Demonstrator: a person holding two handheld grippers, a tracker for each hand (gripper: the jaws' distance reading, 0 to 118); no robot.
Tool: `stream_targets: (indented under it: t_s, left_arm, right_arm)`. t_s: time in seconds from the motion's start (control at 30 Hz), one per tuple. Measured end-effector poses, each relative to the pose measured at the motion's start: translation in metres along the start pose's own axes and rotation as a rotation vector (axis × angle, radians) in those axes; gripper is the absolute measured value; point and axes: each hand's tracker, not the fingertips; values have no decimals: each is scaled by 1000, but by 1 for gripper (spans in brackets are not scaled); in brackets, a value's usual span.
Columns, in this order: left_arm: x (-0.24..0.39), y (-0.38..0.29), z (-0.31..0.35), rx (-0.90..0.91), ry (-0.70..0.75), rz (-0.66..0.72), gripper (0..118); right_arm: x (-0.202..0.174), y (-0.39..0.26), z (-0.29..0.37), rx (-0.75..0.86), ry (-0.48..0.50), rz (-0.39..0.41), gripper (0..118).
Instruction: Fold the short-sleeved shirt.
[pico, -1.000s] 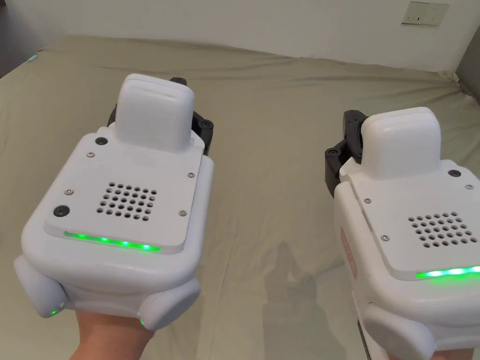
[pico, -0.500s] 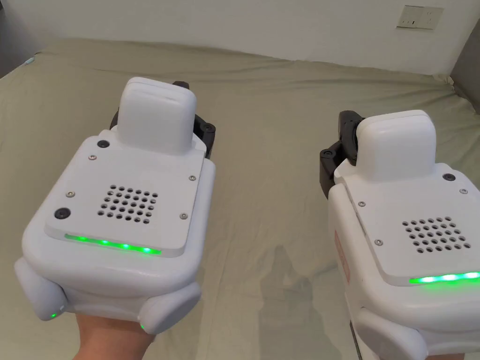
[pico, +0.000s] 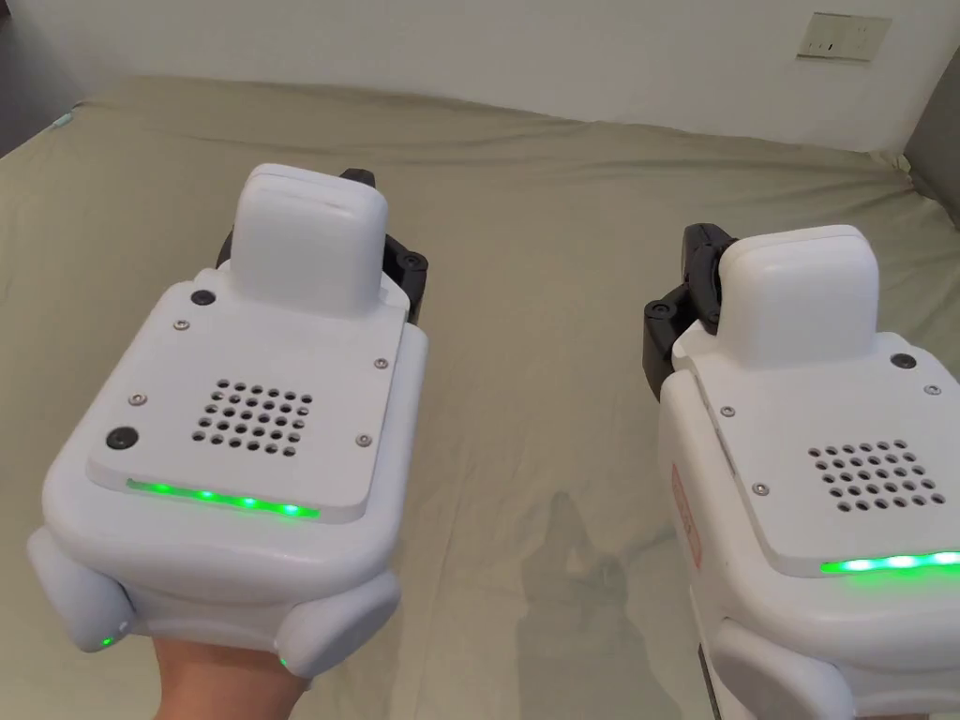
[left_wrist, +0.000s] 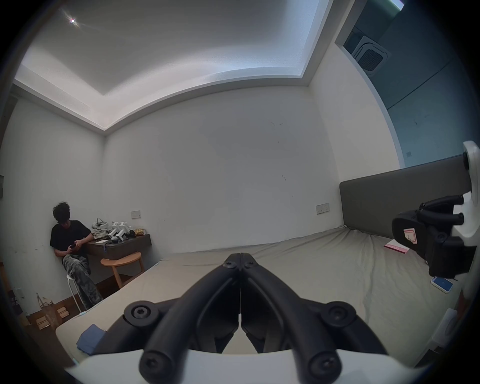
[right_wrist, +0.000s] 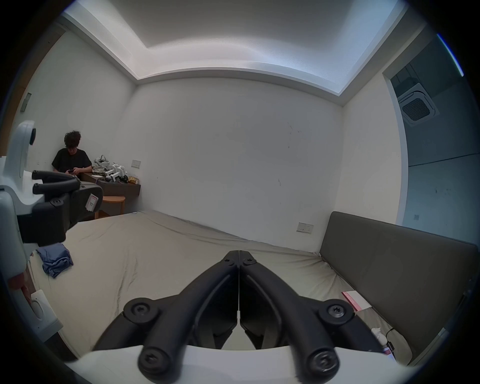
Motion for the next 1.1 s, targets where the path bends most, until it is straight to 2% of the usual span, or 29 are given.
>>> stream_targets:
  t_s: [0.03,0.07,0.1,0.13,0.17,0.2,0.23,0.27,0.3,0.37,0.47,0.53,0.57,0.67,0.8,1.1]
  left_arm:
    - [0,0,0,6,7,-2,0]
    - [0,0,0,12,13,-1,5]
    - [-1,-1,0,11,13,0,11]
    - [-2,0,-1,5,7,4,25]
    - [-3,0,-2,-1,5,8,40]
    - [-3,0,-3,-9,2,9,62]
    - [-5,-1,-4,-20,-5,9,94]
    - [-6,-3,-6,-33,-9,5,113]
    - [-6,-4,-7,-39,-10,1,117]
    - [-4,-6,-7,-27,-9,0,118]
    - [-2,-4,-8,-32,-4,-12,118]
    - [-3,-5,-7,-33,-3,-14,118]
    - [-2,-4,-7,-33,-1,-15,118]
    - [-5,-2,-6,-29,3,-10,118]
    - [-6,1,-4,-22,2,-4,118]
    - [-7,3,0,-8,4,-3,118]
  right_arm:
    - [0,-1,-1,-3,6,-3,18]
    - [1,-2,-1,-5,8,-3,43]
    - [2,-3,-2,-7,10,-8,77]
    - [4,-4,-5,-18,29,-13,107]
    - [6,-6,-6,-19,25,-17,112]
    - [6,-7,-5,-9,21,-22,112]
    - [6,-6,-4,-3,7,-20,112]
    - [6,-5,-5,-10,-4,-20,112]
    - [7,-3,-7,-21,-3,-22,112]
    - [11,-2,-10,-42,-1,-49,112]
    - [17,5,-15,-136,65,-175,112]
    - [18,13,-18,-220,36,-253,112]
    - [20,16,-20,-262,25,-266,112]
    - [23,25,-23,-373,50,-262,112]
    - [26,24,-16,-286,80,-299,112]
    - [26,31,-11,-288,106,-294,112]
